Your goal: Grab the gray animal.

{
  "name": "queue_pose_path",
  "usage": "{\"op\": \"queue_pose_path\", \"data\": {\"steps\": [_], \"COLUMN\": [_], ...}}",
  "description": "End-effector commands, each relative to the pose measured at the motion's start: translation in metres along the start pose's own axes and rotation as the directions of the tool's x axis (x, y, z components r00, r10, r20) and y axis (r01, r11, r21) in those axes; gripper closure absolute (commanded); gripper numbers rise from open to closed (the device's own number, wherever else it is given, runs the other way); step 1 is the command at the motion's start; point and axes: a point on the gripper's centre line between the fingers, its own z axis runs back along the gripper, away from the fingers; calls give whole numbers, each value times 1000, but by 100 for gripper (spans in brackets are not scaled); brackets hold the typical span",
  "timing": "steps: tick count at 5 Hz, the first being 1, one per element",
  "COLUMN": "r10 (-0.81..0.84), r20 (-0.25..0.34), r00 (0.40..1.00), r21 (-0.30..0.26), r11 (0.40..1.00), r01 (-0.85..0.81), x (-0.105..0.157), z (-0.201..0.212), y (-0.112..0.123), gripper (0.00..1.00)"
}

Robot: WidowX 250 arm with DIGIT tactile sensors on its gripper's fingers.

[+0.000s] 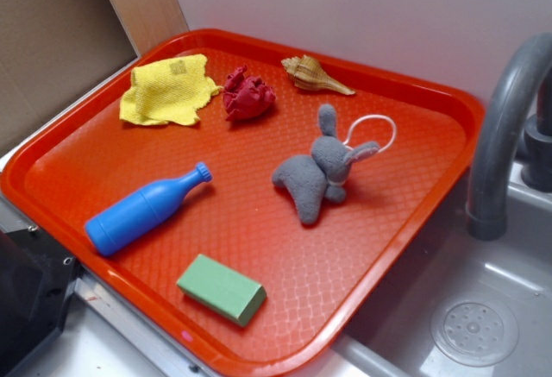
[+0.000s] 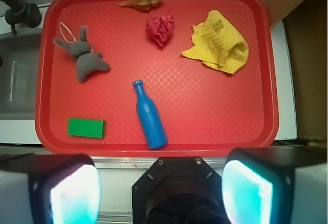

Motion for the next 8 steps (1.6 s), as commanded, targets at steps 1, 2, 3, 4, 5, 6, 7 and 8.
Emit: {"op": "queue_pose_path", "data": {"steps": [1, 2, 3, 4, 5, 6, 7, 8], "r10": [0, -151, -324, -456, -502, -544, -456, -429], "r20": [0, -4, -24, -21, 4, -5, -24, -59], "r00": [1000, 989, 946, 890, 865, 839, 890, 901], "r21": [0, 19, 15, 27, 89, 61, -27, -67], "r11": [1000, 988, 946, 889, 862, 837, 890, 902], "r01": [0, 151, 324, 456, 500, 544, 455, 426], "x": [0, 23, 48, 68, 91, 105, 110, 108], "z": [0, -8, -18, -31, -61, -100, -137, -159], "y": [0, -8, -25, -47, -69, -95, -111, -119], "gripper": [0, 0, 0, 0, 0, 0, 0, 0]}}
